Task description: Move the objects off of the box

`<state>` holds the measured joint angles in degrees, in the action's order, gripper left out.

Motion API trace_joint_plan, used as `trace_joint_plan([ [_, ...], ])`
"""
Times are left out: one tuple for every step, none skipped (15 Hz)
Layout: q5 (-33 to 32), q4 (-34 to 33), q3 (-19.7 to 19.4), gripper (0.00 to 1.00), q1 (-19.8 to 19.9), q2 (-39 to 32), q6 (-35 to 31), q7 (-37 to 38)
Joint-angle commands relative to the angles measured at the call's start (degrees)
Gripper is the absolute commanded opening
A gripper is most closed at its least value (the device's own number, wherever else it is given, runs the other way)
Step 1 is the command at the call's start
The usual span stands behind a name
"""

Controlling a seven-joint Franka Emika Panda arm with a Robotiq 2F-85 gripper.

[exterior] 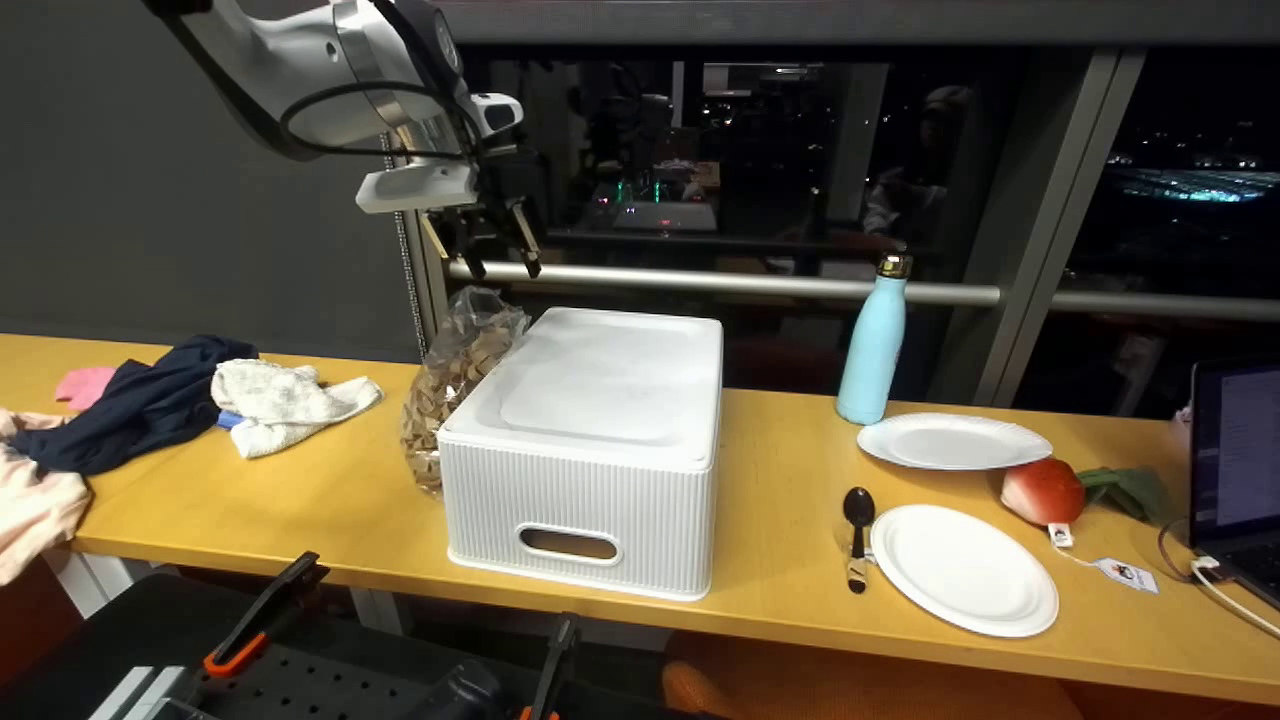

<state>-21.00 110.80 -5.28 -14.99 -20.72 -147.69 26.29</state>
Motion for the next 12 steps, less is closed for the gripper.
trace_joint_plan([
  [-0.61, 1.38, -0.4, 1.0, 0.12, 3.76, 2.91, 1.58],
  [0.77, 1.55, 0.34, 1.0, 0.84, 4.36, 3.51, 0.55],
  [2.16, 1.66, 1.04, 1.0, 1.53, 4.97, 4.21, -0.4],
  [3.57, 1.82, 1.64, 1.0, 2.17, 5.48, 4.75, -1.12],
  [5.79, 1.89, 2.4, 1.0, 2.99, 5.87, 5.16, -2.31],
  [8.08, 2.03, 3.12, 1.0, 3.78, 6.31, 5.67, -3.5],
  [9.83, 2.25, 3.57, 1.0, 4.36, 6.74, 6.01, -4.41],
  [11.39, 2.52, 3.97, 1.0, 4.83, 7.27, 6.28, -5.14],
  [12.57, 2.74, 4.31, 1.0, 5.26, 7.65, 6.32, -5.8],
  [13.47, 3.04, 4.55, 1.0, 5.63, 8.1, 6.29, -6.26],
  [14.12, 3.4, 4.77, 1.0, 5.93, 8.45, 6.23, -6.55],
  [14.68, 3.85, 4.95, 1.0, 6.2, 8.78, 6.02, -6.83],
])
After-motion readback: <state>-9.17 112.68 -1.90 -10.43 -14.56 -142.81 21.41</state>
